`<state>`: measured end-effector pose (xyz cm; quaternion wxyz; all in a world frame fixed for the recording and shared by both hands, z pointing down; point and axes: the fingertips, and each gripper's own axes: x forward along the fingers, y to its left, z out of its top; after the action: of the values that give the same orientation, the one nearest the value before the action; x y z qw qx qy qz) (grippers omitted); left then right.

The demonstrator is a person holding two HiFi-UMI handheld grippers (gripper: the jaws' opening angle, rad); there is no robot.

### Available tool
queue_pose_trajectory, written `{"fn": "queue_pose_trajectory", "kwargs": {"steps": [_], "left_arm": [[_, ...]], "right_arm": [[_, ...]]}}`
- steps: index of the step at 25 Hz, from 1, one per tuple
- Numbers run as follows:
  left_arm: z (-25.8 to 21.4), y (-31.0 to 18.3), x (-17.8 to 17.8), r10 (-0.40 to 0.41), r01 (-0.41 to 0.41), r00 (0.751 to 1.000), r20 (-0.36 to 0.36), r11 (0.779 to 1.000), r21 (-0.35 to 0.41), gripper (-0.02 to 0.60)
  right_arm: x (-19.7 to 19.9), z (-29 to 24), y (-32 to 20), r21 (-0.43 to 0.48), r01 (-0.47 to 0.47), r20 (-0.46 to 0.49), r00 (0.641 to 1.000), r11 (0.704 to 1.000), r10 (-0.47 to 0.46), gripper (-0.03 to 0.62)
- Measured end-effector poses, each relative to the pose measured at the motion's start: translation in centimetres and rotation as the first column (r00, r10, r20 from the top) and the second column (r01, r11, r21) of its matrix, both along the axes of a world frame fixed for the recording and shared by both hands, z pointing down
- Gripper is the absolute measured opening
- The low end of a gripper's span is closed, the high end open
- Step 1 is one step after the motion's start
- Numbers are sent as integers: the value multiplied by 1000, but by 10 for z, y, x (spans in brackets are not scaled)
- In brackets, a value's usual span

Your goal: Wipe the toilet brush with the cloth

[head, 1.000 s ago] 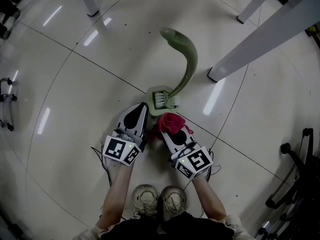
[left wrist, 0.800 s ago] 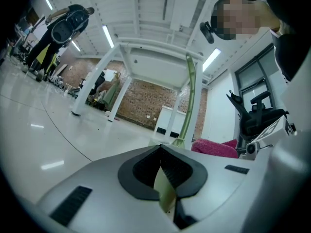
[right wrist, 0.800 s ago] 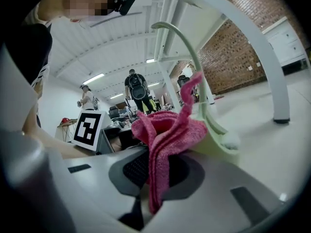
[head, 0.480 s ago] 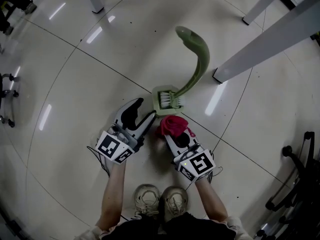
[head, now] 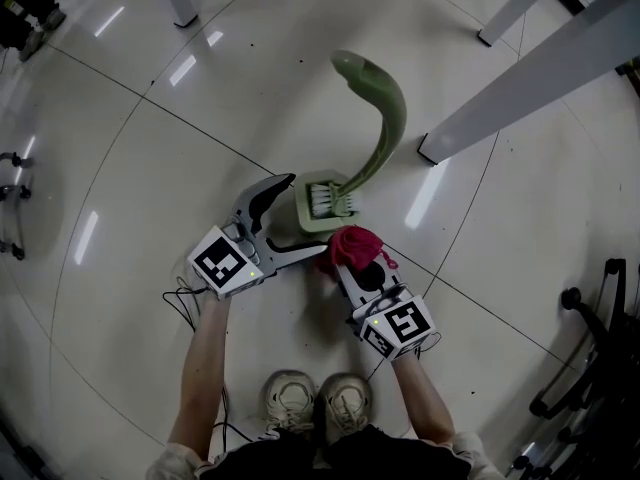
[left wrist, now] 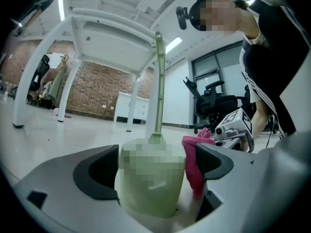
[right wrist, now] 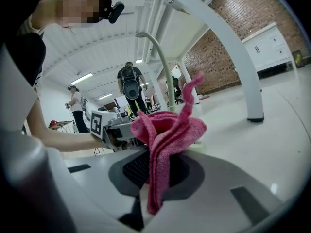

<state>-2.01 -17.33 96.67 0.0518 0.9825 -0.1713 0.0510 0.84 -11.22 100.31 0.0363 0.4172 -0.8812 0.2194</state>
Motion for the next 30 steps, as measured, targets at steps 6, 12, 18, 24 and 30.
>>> {"fn": "queue_pose_trajectory", "kwargs": {"steps": [6, 12, 18, 24, 30], "left_arm": [[7, -7, 7, 27, -27, 1000, -3, 999, -35, 468], [3, 11, 7, 15, -16, 1000, -22, 999, -31, 468], [3, 43, 6, 4, -9, 998, -59, 997, -78, 468], [6, 58, 9, 14, -17, 999, -41, 998, -59, 466], [-18, 10, 5, 10, -10, 999, -52, 1000, 3, 466]], "right_arm": [[0, 2, -2, -6, -2, -3, 1000, 1000, 2, 32], [11, 4, -11, 2, -27, -30, 999, 1000, 27, 32], [42, 4, -28, 19, -97, -99, 990, 995, 99, 32], [69, 0, -39, 65, -166, -155, 972, 984, 174, 32], [57, -4, -10, 20, -170, -92, 981, 985, 171, 32]]}}
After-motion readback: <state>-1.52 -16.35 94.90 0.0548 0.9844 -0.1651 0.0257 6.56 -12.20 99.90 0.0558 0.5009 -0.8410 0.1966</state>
